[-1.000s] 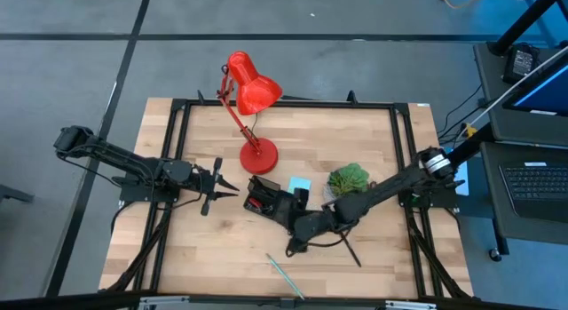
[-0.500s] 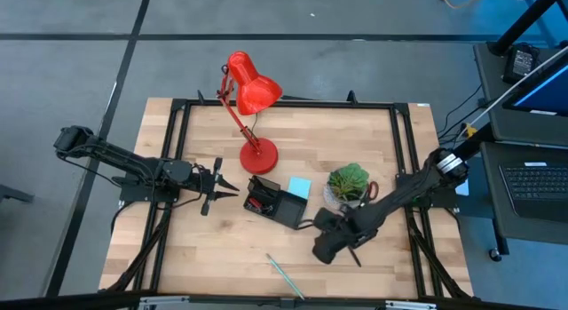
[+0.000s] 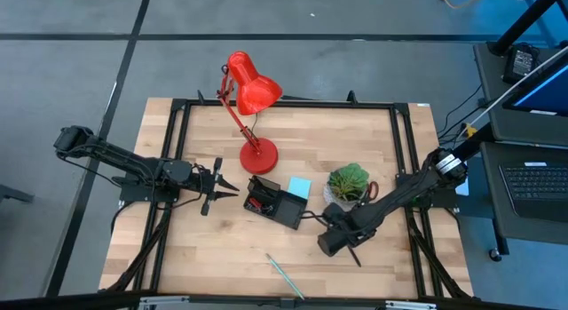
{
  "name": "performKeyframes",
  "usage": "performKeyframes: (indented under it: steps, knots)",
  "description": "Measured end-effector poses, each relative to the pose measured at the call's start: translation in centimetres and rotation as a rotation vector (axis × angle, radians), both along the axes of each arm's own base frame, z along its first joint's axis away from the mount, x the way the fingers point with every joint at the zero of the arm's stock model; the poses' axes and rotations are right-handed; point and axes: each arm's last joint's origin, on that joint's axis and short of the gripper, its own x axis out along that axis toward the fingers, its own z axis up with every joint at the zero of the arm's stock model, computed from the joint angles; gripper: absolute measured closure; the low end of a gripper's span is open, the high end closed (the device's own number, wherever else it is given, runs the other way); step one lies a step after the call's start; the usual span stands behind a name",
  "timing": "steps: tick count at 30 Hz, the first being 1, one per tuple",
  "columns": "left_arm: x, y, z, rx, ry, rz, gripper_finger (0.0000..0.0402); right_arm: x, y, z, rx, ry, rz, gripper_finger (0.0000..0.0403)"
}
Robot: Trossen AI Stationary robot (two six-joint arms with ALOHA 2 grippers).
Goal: Pick and place office supplies into organizer
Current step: Put the black pen into the black desk organizer
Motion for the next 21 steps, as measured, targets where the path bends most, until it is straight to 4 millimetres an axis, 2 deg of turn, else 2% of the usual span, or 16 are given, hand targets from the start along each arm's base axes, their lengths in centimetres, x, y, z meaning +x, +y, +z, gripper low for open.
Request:
performKeyframes:
  steps: [4, 14, 21]
  knots:
    - [0.0, 0.0, 0.0, 0.000, 0.001, 0.000, 0.0343, -0.7, -0.3, -1.4, 0.014, 0.039, -0.037, 0.0249]
    - [0.0, 0.0, 0.0, 0.000, 0.001, 0.000, 0.0343, -1.2, -0.6, -4.3, 0.077, -0.028, -0.035, 0.0249]
    - [0.0, 0.0, 0.0, 0.000, 0.001, 0.000, 0.0343, -1.5, -0.8, -4.7, 0.075, -0.029, -0.033, 0.0249]
